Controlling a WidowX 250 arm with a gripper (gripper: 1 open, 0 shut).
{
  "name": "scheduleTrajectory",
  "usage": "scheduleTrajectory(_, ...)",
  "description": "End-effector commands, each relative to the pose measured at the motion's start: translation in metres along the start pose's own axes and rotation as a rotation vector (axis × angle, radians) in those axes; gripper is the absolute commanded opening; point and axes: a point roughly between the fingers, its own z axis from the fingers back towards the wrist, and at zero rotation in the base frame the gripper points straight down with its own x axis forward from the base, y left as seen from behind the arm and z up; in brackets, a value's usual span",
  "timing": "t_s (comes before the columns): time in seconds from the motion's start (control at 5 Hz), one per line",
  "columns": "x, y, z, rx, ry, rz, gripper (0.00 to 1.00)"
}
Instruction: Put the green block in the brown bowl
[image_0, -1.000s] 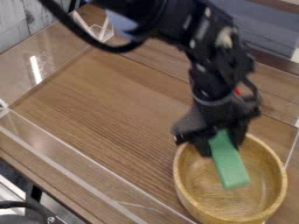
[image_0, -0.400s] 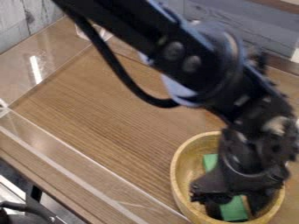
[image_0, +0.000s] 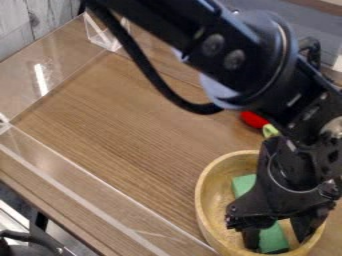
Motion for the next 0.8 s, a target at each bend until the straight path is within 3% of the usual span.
scheduleTrajectory(0.0,0.0019,-0.0113,0.0158,-0.05,0.01,-0.073,1.0)
scheduleTrajectory(0.2,0.0015,-0.0102,0.0191,-0.049,0.034,-0.134,0.0)
scheduleTrajectory(0.4,0.0014,-0.0103,0.0182,-0.055,0.066,-0.166,1.0)
scheduleTrajectory(0.6,0.0001,-0.0115,0.0171,-0.061,0.094,-0.2,1.0)
